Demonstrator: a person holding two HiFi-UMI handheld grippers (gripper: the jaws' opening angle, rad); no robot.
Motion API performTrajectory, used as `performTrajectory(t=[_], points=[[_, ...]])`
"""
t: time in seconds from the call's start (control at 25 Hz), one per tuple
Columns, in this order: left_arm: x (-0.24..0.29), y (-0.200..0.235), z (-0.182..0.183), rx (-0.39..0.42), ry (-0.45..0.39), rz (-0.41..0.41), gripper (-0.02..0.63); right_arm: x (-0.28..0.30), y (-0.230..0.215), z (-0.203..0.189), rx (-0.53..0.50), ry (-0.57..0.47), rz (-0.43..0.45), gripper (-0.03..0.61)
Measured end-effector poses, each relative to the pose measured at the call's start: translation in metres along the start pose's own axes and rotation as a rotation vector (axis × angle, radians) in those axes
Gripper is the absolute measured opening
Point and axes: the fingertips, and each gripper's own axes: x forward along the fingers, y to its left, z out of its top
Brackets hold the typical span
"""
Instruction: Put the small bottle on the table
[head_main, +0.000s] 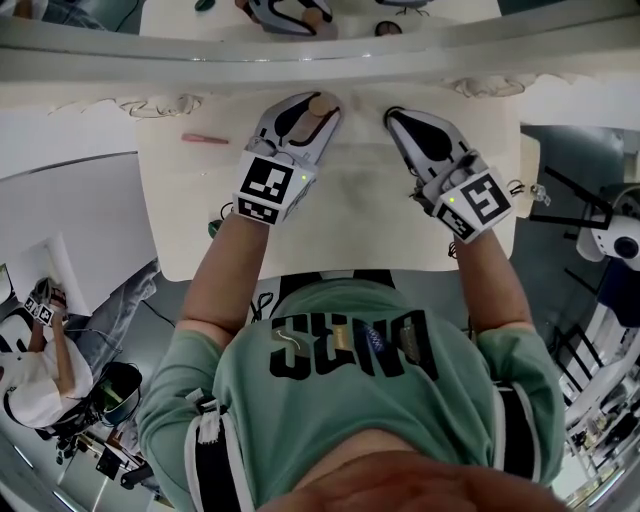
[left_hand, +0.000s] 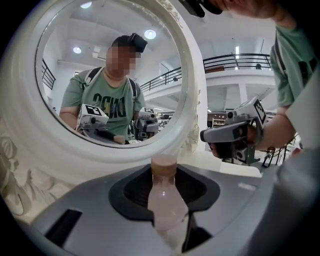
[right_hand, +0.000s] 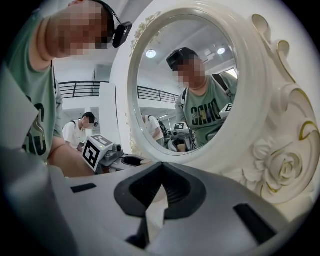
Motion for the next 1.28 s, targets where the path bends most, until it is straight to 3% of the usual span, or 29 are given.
performTrajectory(t=[0.2,0.4,0.88,1.08,1.28], points=[[0.004,-0.003,-0.001,0.056,-0.058,-0.011,0.144,-0.002,-0.003,-0.002,0.009,0.000,-0.001,-0.006],[0.003,-0.003,-0.001,0.053,-0.094,-0.014,0.146,-0.004,-0.003,-0.001,0.013,0.001,-0.002,-0.006],[0.004,-0.003,-0.001,0.045,-0.079,-0.017,0.146,-0.008,0.001,0.001,0.009,0.005,0.001,-0.006],[0.005,-0.004,-0.001,0.000,-0.035,-0.014,0.146,-0.012,0.007,0.012,-0.001,-0.002,0.004,-0.006],[-0.001,-0.009,0.007,-0.049,-0.020,-0.020,0.216,-0.023,0.017,0.028,-0.022,-0.006,0.008,-0.006]])
